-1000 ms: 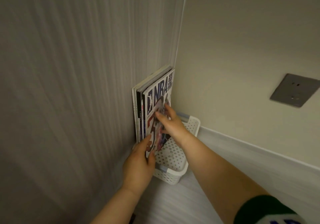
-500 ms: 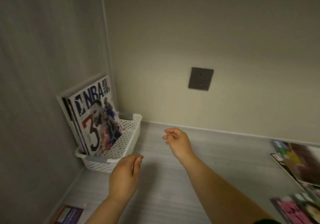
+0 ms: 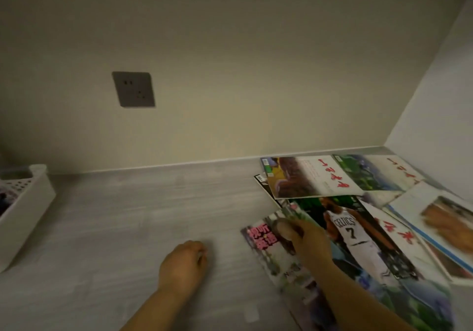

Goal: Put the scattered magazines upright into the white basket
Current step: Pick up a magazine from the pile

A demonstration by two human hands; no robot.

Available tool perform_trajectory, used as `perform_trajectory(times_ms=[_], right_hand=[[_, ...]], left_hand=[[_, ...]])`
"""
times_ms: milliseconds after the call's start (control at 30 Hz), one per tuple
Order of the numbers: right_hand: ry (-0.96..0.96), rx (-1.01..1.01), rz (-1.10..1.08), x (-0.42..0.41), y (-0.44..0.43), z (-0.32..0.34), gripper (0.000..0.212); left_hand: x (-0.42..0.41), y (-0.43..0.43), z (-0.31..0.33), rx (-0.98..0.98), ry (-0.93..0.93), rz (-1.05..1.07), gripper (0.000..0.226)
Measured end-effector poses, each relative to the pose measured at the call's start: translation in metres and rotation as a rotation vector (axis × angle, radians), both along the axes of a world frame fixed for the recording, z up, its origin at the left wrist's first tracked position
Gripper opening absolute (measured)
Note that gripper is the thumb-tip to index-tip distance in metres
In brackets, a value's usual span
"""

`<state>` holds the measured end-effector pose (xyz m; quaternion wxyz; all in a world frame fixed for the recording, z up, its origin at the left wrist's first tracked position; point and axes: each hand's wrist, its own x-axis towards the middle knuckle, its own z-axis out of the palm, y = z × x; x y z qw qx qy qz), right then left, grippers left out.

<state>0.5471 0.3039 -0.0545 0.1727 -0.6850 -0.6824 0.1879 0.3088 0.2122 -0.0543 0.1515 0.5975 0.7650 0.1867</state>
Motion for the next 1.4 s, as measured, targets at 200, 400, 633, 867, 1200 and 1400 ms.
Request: perform_trajectory(times_ms=[200, 400, 633, 867, 1200, 1400], right_hand=[[-0.186, -0.046, -0.056, 0.081, -0.014, -0.039, 0.070], [-0.127, -0.016, 0.034, 0.086, -0.016, -0.044, 0.068], [-0.108, 0.004, 0.064, 0.089, -0.016, -0.041, 0.067], [-0.047, 0.037, 0.050, 0.092, -0.016, -0.044, 0.070], [0.176, 0.042, 0.022, 0.086, -0.011, -0.035, 0.068], [0.736, -0.156, -0.068, 0.051, 0.004, 0.002, 0.038]], left_hand=[[0.063, 0.019, -0.020, -0.182, 0.184, -0.052, 0.052], [0.118, 0.026, -0.028, -0.328, 0.215, -0.099, 0.073], [0.141, 0.048, -0.026, -0.321, -0.044, 0.117, 0.054], [0.139, 0.068, -0.013, -0.238, -0.619, 0.501, 0.030], [0.152, 0.055, 0.009, 0.062, -0.814, 0.192, 0.030], [0.119, 0.046, 0.045, 0.307, -0.893, 0.172, 0.017]])
